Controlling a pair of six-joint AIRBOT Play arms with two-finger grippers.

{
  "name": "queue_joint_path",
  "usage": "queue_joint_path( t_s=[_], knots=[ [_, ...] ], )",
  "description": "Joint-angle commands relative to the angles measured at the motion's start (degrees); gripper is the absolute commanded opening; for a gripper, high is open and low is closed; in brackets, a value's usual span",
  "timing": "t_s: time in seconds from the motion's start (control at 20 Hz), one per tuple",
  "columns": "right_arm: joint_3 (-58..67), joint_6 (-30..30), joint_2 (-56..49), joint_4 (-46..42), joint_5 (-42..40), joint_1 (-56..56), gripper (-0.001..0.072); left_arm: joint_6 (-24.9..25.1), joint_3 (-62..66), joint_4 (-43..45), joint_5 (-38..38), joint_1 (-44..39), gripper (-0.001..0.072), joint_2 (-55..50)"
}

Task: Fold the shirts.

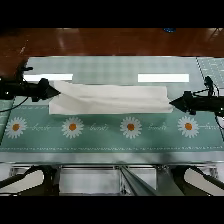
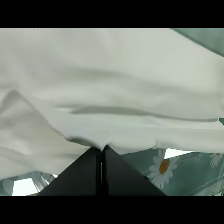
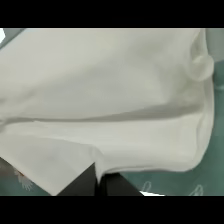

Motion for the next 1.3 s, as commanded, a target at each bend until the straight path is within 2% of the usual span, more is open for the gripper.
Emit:
queue_joint_path(
  t_s=[0.0,0.2,0.35,0.75,0.8,0.85,0.9,1.1,1.15,1.25],
  knots=[
    [3.08,-2.58,-5.25,4.31,-2.40,0.02,0.0023,-2.99,8.55,-0.61,0.92,-2.16,0.0019,-8.31],
    [7.26,-3.17,-11.21,4.87,-4.22,0.02,0.0023,-5.70,16.55,-0.61,0.76,-2.29,0.0018,-15.69],
    [10.38,-4.04,-15.26,5.64,-5.16,0.04,0.0023,-5.68,20.63,-0.59,0.81,-2.93,0.0018,-20.06],
    [14.34,-4.04,-23.63,6.14,-14.05,5.84,0.0024,-5.64,22.53,-0.57,1.05,-5.46,0.0020,-28.04],
    [14.34,-4.04,-23.87,6.03,-14.29,5.84,0.0092,-5.33,22.53,-0.55,1.01,-5.49,0.0110,-28.17],
    [14.34,-3.48,-23.82,6.12,-13.88,5.68,0.0338,-4.70,22.60,-0.55,0.52,-5.35,0.0364,-28.06],
    [14.71,-3.23,-23.65,6.03,-11.65,5.09,0.0408,-4.33,23.32,-0.31,-1.03,-4.96,0.0500,-27.98],
    [18.27,-2.36,-19.26,5.66,4.22,-2.43,0.0407,-6.71,30.80,2.49,-10.23,0.35,0.0500,-24.76],
    [18.25,-2.34,-16.63,3.82,5.38,-4.94,0.0407,-7.43,31.76,5.60,-10.43,2.16,0.0499,-21.97],
    [17.46,-0.28,-10.60,-5.97,4.31,-8.90,0.0406,-8.24,31.12,12.66,-8.20,4.87,0.0500,-14.75]
  ],
)
